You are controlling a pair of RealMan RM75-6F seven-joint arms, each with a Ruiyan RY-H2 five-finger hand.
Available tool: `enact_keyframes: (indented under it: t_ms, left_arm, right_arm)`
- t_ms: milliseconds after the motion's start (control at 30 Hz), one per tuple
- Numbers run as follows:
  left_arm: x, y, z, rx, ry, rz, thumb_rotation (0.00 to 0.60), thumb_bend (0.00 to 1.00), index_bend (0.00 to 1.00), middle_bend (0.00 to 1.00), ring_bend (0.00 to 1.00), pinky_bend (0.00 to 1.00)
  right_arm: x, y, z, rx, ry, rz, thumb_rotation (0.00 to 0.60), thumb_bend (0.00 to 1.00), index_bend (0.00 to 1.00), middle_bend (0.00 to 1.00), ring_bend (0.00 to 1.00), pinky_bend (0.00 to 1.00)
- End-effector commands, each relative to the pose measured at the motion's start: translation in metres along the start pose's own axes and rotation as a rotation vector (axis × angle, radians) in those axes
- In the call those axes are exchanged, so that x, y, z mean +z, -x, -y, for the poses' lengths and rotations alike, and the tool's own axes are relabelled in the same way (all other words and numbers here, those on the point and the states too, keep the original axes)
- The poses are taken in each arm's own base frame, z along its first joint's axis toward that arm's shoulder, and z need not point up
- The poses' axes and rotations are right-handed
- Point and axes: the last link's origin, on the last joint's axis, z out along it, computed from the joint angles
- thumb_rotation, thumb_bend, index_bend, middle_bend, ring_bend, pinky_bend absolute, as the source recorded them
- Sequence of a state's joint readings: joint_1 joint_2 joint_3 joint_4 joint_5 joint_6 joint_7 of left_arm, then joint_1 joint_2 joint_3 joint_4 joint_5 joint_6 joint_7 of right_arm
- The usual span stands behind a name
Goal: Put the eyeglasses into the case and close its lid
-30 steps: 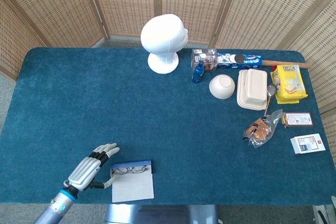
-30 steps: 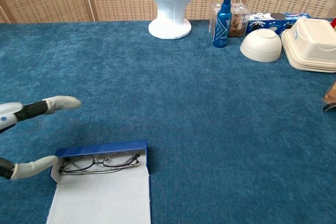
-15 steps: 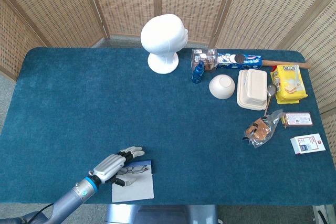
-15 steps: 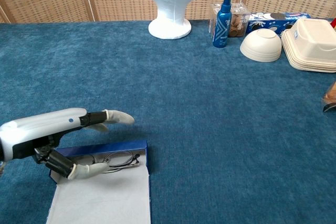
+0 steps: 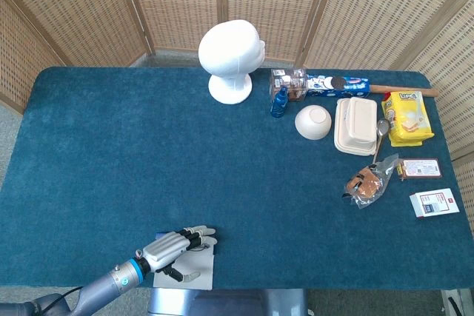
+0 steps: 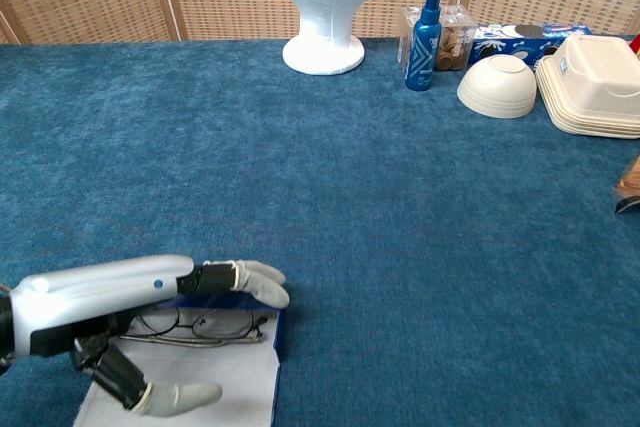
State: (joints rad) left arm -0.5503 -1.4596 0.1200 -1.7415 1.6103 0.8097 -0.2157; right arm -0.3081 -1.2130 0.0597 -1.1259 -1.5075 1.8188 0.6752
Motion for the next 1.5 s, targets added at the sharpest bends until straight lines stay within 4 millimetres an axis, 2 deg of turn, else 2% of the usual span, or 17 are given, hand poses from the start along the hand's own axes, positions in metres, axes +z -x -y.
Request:
enact_keyframes:
  t_ms: [33,333,600,767,900,1133,1333,1500]
  left_arm:
    - [-0.005,0.005,-0.001,0.011,0.006,0.021,0.441,0.33,0.14,0.07,0.00,0.10]
    - [-0.016,0.008,0.003,0.009,-0.013,-0.011,0.442,0.33,0.13,0.06,0.00,0.10]
    - [-0.027,-0.008,0.011,0.121,-0.039,-0.229,0.436,0.33,0.12,0.06,0.00,0.09]
    - [-0.048,-0.006,0.012,0.249,-0.038,-0.307,0.441,0.33,0.20,0.07,0.00,0.06]
    - [-0.068,0.007,0.017,0.348,-0.043,-0.289,0.445,0.33,0.25,0.07,0.00,0.00]
    - [-0.108,0.033,0.023,0.503,-0.082,-0.328,0.442,0.33,0.26,0.07,0.00,0.00]
    - [-0.124,0.056,0.032,0.579,-0.110,-0.326,0.444,0.33,0.26,0.07,0.00,0.00]
    - [-0.126,0.070,0.036,0.710,-0.093,-0.330,0.453,0.33,0.24,0.06,0.00,0.00]
  right_arm:
    - [-0.001,-0.001,0.000,0.001,-0.002,-0.003,0.458,0.24,0.00,0.17,0.00,0.19]
    - [-0.001,-0.001,0.000,0.004,-0.008,-0.005,0.460,0.24,0.00,0.17,0.00,0.19]
    - [0.000,0.000,0.002,0.008,-0.021,0.000,0.461,0.24,0.00,0.17,0.00,0.19]
    - [0.001,0.002,0.004,0.013,-0.030,0.008,0.459,0.24,0.00,0.17,0.00,0.19]
    - [0.004,0.006,0.006,0.016,-0.042,0.022,0.458,0.24,0.00,0.17,0.00,0.19]
    - [0.012,0.013,0.012,0.019,-0.083,0.050,0.460,0.24,0.00,0.17,0.00,0.19]
    - [0.017,0.015,0.017,0.018,-0.114,0.067,0.459,0.24,0.00,0.17,0.00,0.19]
    - [0.021,0.016,0.020,0.019,-0.138,0.080,0.460,0.24,0.00,0.17,0.00,0.19]
